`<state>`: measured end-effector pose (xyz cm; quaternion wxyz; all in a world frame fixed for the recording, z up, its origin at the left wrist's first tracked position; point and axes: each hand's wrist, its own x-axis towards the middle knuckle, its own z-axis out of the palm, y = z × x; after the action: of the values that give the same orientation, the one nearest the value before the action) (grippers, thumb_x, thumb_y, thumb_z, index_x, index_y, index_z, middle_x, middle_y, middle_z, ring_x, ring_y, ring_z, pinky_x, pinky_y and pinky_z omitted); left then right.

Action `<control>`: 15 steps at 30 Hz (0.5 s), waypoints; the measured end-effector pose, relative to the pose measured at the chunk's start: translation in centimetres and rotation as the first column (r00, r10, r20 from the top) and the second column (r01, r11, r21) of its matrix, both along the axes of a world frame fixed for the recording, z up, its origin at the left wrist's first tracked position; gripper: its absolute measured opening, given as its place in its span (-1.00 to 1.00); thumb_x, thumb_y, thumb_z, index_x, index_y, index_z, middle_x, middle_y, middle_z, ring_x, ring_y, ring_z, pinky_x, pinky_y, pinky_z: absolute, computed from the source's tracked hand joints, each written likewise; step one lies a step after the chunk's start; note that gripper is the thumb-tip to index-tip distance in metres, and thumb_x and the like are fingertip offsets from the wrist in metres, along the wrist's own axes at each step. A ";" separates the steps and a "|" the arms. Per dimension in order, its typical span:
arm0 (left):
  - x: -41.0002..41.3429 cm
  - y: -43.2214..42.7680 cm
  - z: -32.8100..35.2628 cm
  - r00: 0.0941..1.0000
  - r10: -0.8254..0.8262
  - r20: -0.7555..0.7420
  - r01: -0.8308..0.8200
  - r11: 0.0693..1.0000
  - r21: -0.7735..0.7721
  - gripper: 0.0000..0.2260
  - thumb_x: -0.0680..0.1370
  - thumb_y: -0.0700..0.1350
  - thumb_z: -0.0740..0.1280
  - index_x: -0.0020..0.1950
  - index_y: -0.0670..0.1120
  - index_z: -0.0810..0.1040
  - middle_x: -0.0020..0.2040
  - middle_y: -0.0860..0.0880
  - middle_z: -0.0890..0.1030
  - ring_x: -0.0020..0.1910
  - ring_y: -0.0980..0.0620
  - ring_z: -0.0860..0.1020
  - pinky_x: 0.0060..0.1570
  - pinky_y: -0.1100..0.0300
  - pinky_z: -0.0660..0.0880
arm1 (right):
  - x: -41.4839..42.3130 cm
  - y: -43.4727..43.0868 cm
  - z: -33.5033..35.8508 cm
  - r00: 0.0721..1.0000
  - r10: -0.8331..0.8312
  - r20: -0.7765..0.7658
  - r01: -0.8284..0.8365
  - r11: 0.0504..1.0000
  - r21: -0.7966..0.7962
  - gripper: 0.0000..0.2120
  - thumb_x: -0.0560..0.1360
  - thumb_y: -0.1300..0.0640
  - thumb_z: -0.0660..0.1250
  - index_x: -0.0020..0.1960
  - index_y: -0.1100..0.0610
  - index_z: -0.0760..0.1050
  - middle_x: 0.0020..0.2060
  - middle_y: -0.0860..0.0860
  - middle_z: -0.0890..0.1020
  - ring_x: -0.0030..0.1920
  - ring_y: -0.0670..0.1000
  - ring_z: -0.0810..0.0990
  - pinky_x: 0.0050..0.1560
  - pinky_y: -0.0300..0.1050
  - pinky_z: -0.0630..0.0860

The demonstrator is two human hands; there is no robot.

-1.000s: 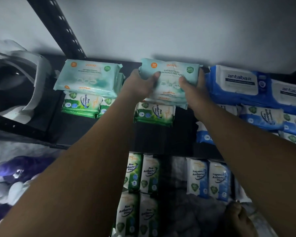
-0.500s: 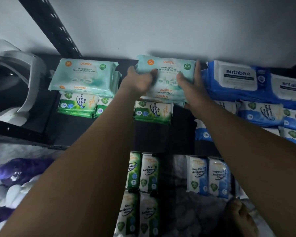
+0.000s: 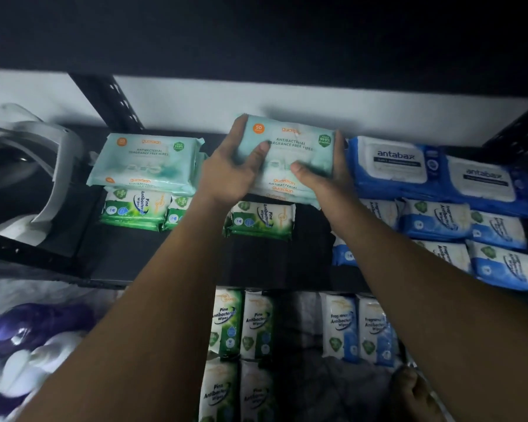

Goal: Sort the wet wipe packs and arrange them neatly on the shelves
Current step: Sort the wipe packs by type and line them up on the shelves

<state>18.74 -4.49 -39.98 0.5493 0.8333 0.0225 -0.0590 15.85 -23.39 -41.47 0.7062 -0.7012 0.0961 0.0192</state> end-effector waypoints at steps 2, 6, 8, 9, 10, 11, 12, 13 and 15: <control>-1.9 -0.2 0.7 1.000 0.020 0.012 -0.020 1.000 0.015 -0.33 0.48 0.41 0.33 0.54 0.38 0.18 0.46 0.25 0.42 0.43 0.20 0.38 0.46 0.13 0.33 | -1.5 0.2 0.7 1.000 -0.008 0.020 0.009 1.000 -0.029 -0.22 0.48 0.21 0.50 0.47 -0.26 0.14 0.19 -0.23 0.58 0.12 -0.17 0.65 -0.01 -0.12 0.64; -7.9 -0.3 2.3 0.992 0.120 -0.040 -0.121 0.992 -0.026 -0.34 0.52 0.26 0.42 0.57 0.28 0.23 0.12 0.67 0.38 0.16 0.65 0.32 0.10 0.66 0.23 | -5.8 0.6 1.7 0.999 0.018 -0.026 -0.019 0.997 -0.072 -0.04 0.46 0.07 0.54 0.61 -0.26 -0.02 0.43 -0.19 0.44 0.25 -0.24 0.53 0.14 -0.30 0.56; -10.8 0.0 3.2 0.986 0.148 -0.072 -0.150 0.989 -0.018 -0.37 0.51 0.27 0.42 0.53 0.34 0.26 -0.08 0.66 0.43 0.05 0.62 0.43 -0.02 0.68 0.27 | -8.5 0.7 2.5 0.997 0.042 -0.060 -0.049 0.993 -0.106 0.02 0.40 -0.05 0.56 0.59 -0.31 -0.07 0.44 -0.26 0.40 0.32 -0.23 0.48 0.29 -0.18 0.50; -12.3 0.1 4.0 0.985 0.153 -0.084 -0.154 0.988 -0.003 -0.39 0.51 0.27 0.42 0.51 0.38 0.26 -0.12 0.66 0.42 0.00 0.64 0.42 -0.07 0.71 0.25 | -9.8 0.8 3.2 0.996 0.055 -0.068 -0.062 0.991 -0.118 0.03 0.40 -0.06 0.57 0.59 -0.32 -0.08 0.41 -0.31 0.40 0.29 -0.27 0.49 0.27 -0.23 0.49; -13.9 0.2 4.7 0.981 0.164 -0.099 -0.165 0.986 0.000 -0.41 0.52 0.27 0.41 0.49 0.41 0.25 -0.14 0.67 0.40 -0.02 0.67 0.39 -0.09 0.73 0.22 | -11.2 0.8 4.0 0.995 0.069 -0.068 -0.077 0.990 -0.114 0.02 0.42 -0.04 0.57 0.59 -0.31 -0.07 0.34 -0.36 0.42 0.23 -0.35 0.50 0.17 -0.37 0.49; -15.6 0.3 5.5 0.978 0.177 -0.112 -0.178 0.984 0.001 -0.41 0.52 0.27 0.40 0.49 0.42 0.25 -0.08 0.68 0.38 0.02 0.67 0.36 -0.04 0.73 0.20 | -12.6 0.9 4.8 0.994 0.076 -0.077 -0.084 0.991 -0.104 0.01 0.44 0.00 0.56 0.60 -0.28 -0.08 0.27 -0.39 0.43 0.13 -0.44 0.50 0.03 -0.49 0.47; -17.2 0.3 6.0 0.977 0.181 -0.111 -0.182 0.983 -0.001 -0.40 0.51 0.29 0.40 0.50 0.42 0.24 0.05 0.64 0.38 0.14 0.59 0.34 0.09 0.65 0.21 | -14.1 0.9 5.5 0.992 0.080 -0.093 -0.088 0.992 -0.088 0.01 0.45 0.05 0.55 0.60 -0.25 -0.09 0.21 -0.41 0.43 0.05 -0.49 0.50 -0.06 -0.54 0.46; -18.7 0.3 6.7 0.979 0.175 -0.103 -0.176 0.984 0.004 -0.37 0.50 0.32 0.39 0.52 0.42 0.22 0.19 0.54 0.39 0.25 0.45 0.34 0.21 0.53 0.22 | -15.7 0.9 6.2 0.991 0.084 -0.101 -0.092 0.993 -0.074 0.02 0.44 0.06 0.56 0.60 -0.26 -0.08 0.20 -0.40 0.45 0.03 -0.49 0.52 -0.05 -0.52 0.48; -21.3 0.2 8.6 0.981 0.160 -0.111 -0.157 0.987 0.033 -0.36 0.48 0.34 0.39 0.52 0.42 0.22 0.25 0.41 0.46 0.31 0.29 0.39 0.26 0.37 0.29 | -18.7 0.8 7.5 0.991 0.079 -0.111 -0.086 0.994 -0.063 0.06 0.34 -0.02 0.61 0.58 -0.32 -0.02 0.29 -0.25 0.54 0.15 -0.28 0.61 0.15 -0.20 0.59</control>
<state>-2.61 -4.34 -31.34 0.5402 0.8305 0.1207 -0.0620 -2.87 -22.64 -33.92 0.6744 -0.7260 0.1058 0.0830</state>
